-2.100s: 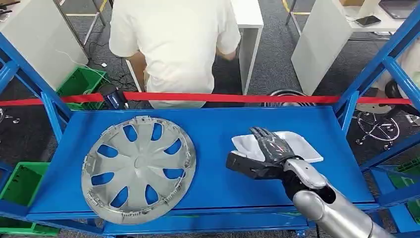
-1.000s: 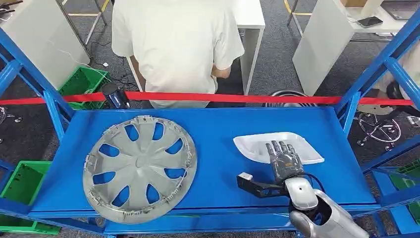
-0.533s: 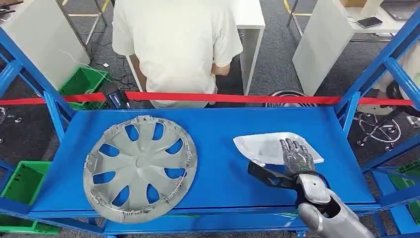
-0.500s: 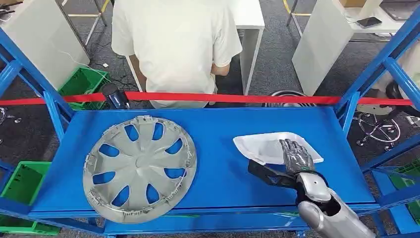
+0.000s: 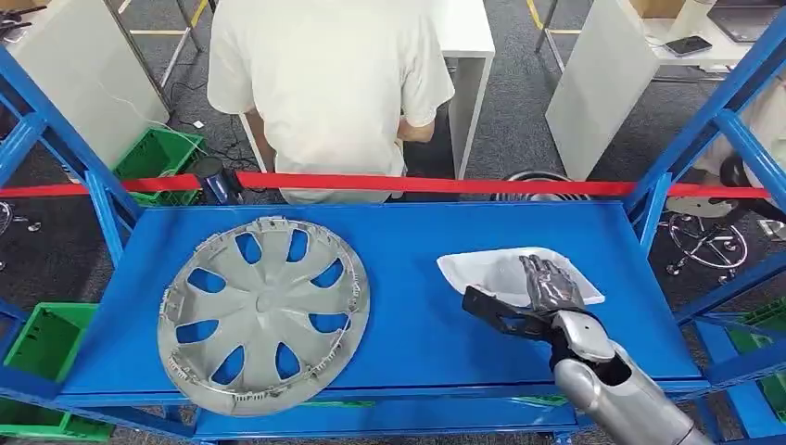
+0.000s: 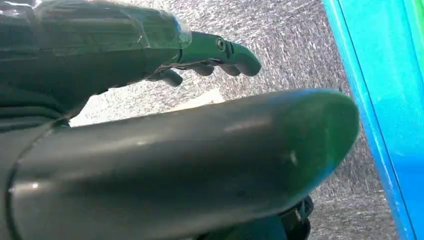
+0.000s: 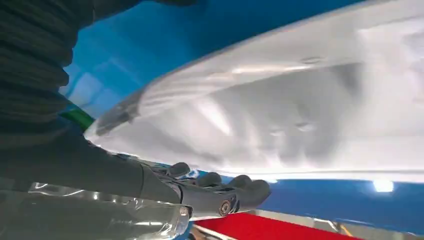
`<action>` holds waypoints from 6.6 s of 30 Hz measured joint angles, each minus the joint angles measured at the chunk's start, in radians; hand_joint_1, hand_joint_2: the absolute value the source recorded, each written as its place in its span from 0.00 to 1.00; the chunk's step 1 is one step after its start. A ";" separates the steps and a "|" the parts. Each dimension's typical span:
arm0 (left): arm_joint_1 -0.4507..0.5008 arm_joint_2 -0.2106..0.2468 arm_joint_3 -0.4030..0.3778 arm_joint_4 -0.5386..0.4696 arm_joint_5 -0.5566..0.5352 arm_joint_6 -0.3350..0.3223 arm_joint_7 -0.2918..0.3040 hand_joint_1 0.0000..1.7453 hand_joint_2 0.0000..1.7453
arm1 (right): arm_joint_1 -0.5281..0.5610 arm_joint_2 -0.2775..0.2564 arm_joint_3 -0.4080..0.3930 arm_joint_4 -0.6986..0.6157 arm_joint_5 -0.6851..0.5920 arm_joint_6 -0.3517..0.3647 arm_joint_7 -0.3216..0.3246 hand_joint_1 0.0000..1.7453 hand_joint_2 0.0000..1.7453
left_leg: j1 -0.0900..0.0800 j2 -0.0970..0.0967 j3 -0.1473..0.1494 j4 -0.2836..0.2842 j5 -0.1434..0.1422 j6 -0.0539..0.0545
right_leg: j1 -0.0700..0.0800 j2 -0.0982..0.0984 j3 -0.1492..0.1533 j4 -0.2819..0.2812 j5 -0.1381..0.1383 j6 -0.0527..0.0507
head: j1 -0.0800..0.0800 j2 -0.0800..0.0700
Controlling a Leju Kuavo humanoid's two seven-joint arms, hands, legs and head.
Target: Take the parts from the cabinet and place them on the table.
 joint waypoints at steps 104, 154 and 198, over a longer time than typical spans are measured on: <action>-0.007 -0.007 -0.016 0.000 0.025 -0.014 -0.249 0.00 1.00 | 0.239 0.006 -0.119 -0.451 0.286 -0.792 -0.279 1.00 1.00 | 0.000 -0.004 -0.003 0.000 -0.001 0.001 | 0.000 -0.003 0.000 -0.004 -0.001 0.002 | 0.002 0.000; -0.021 -0.001 0.007 0.000 0.074 -0.031 -0.330 0.00 1.00 | 0.407 0.190 -0.385 -0.740 -0.626 -0.839 -1.020 1.00 1.00 | -0.004 -0.006 -0.003 -0.001 0.003 0.016 | -0.002 -0.002 0.001 -0.010 0.007 0.015 | -0.006 0.000; -0.040 -0.009 0.044 -0.003 0.034 -0.039 -0.280 0.00 1.00 | 0.483 0.263 -0.603 -0.829 -0.298 -0.839 -0.739 1.00 1.00 | -0.007 -0.007 -0.060 -0.008 0.067 0.004 | 0.011 -0.005 0.067 -0.036 -0.031 -0.009 | 0.010 0.000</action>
